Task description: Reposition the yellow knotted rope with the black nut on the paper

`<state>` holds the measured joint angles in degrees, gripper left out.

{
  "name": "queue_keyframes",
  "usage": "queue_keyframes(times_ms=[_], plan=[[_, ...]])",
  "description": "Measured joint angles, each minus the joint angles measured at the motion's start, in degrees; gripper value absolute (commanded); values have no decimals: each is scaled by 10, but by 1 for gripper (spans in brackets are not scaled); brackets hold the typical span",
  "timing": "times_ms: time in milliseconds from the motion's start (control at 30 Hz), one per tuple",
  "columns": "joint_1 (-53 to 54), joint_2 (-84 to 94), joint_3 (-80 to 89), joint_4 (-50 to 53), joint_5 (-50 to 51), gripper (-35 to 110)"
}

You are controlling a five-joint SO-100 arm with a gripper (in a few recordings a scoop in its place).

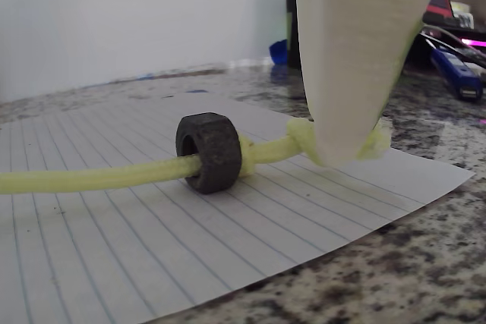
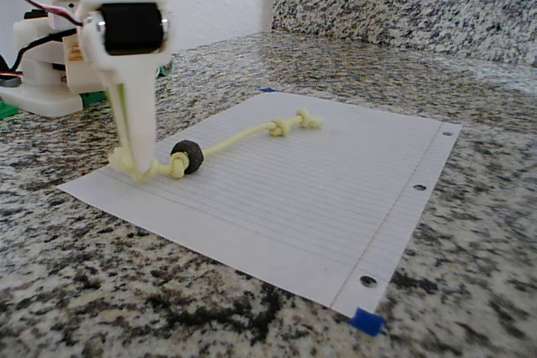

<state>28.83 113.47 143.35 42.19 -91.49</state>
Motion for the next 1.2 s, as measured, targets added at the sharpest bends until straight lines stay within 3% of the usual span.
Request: queue_keyframes(times_ms=[700,1000,1200], plan=[[-1,-33,-5,-22,0,36],[-4,-33,-5,-25,0,13],[-4,-33,-5,-27,0,33]])
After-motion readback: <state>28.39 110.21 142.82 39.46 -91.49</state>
